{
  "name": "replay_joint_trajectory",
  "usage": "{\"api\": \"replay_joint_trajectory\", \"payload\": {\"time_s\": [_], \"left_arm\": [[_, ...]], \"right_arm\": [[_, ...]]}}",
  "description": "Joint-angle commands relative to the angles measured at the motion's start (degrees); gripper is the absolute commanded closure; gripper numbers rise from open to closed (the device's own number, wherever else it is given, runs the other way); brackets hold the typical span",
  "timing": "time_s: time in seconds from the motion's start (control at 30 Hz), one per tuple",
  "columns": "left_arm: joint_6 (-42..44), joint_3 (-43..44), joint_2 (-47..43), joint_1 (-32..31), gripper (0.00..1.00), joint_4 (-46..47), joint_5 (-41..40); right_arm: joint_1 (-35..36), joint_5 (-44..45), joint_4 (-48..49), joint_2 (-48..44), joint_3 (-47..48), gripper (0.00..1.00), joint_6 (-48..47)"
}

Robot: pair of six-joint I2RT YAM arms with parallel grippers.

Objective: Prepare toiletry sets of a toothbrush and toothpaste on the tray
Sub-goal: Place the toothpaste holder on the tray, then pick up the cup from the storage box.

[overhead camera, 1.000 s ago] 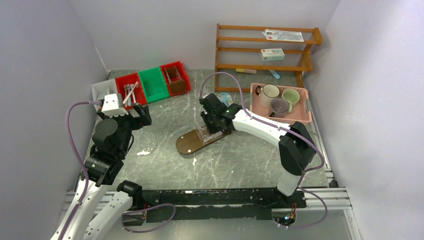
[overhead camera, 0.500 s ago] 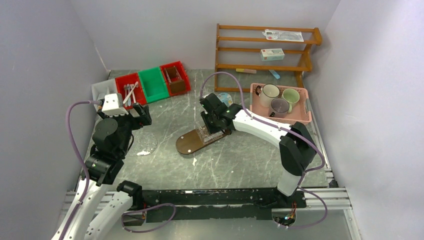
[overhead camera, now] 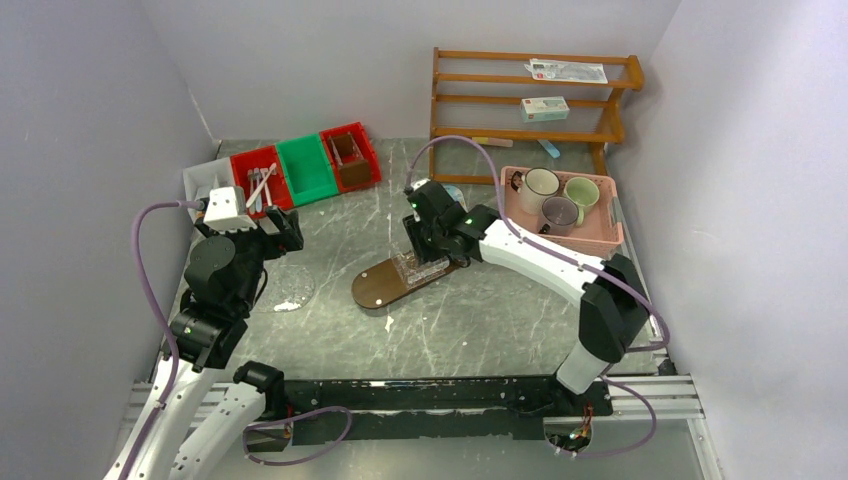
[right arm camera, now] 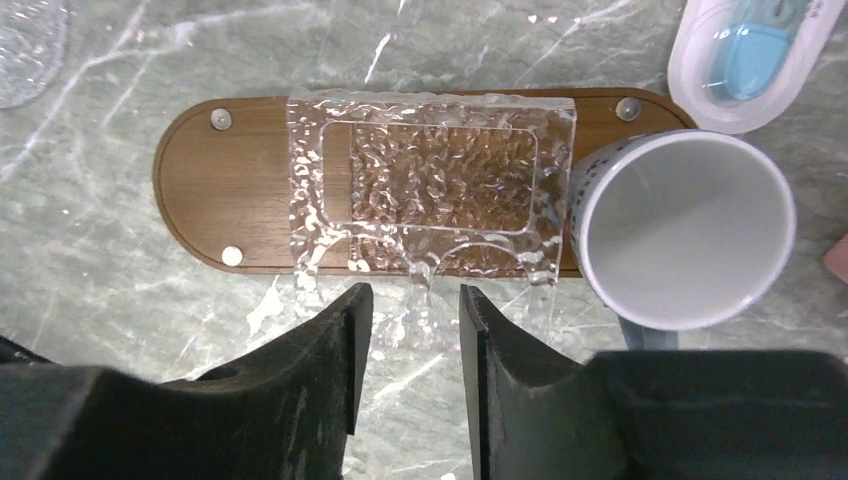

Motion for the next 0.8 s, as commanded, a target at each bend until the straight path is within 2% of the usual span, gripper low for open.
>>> {"api": "replay_joint_trajectory", "payload": {"time_s": [0.0, 0.27, 0.77], "left_arm": [[-0.05, -0.25, 0.1, 0.69, 0.03, 0.95, 1.19], [0.94, -0.01, -1.18, 0.68, 0.03, 0.63, 1.99], [1.32, -0.47, -5.16, -3.64, 0.03, 0.28, 1.52]], "right_arm": [[-0.27, 2.01, -1.21, -5.55, 0.81, 0.56, -0.11], [-6.06, 6.18, -2.68, -12.61, -0.35, 0.48, -1.07], [-30.88, 9.17, 1.83, -16.94, -5.27, 0.4, 2.0]]}}
